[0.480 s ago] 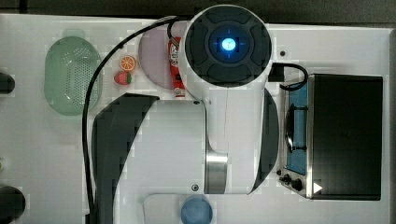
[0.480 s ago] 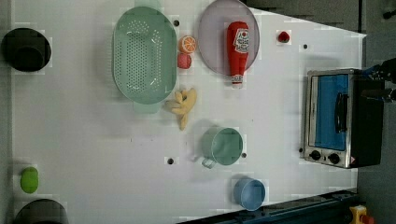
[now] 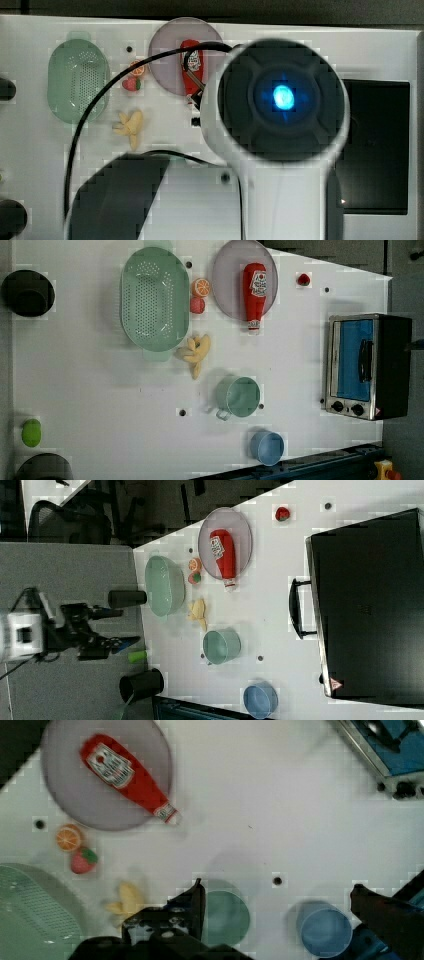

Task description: Pick ketchup from plate and place it on table.

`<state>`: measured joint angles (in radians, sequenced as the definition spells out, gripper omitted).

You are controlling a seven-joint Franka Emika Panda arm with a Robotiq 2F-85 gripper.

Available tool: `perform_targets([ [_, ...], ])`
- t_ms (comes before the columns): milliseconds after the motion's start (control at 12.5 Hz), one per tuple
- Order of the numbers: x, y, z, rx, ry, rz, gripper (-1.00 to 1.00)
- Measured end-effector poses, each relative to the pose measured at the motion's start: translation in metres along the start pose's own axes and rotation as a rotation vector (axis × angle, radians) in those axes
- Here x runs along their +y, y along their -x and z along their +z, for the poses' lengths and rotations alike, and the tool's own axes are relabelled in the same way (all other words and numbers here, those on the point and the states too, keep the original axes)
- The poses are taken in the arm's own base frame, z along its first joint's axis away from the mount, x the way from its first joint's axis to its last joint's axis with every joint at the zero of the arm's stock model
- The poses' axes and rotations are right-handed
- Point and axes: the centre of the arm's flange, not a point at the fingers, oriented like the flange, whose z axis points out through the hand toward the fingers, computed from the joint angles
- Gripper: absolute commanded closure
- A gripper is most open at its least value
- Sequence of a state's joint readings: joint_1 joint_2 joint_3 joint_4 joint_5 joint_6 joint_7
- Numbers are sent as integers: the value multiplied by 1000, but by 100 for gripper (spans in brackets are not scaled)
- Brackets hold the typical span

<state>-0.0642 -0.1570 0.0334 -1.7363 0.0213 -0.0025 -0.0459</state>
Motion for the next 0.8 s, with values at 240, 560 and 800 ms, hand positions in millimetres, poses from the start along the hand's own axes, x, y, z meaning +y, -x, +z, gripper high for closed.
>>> perform_targets([
  [240, -6, 0, -13, 36, -30, -8, -100],
  [560, -46, -39, 64, -8, 6, -18, -100],
  [800, -84, -66, 164, -82, 54, -41, -100],
])
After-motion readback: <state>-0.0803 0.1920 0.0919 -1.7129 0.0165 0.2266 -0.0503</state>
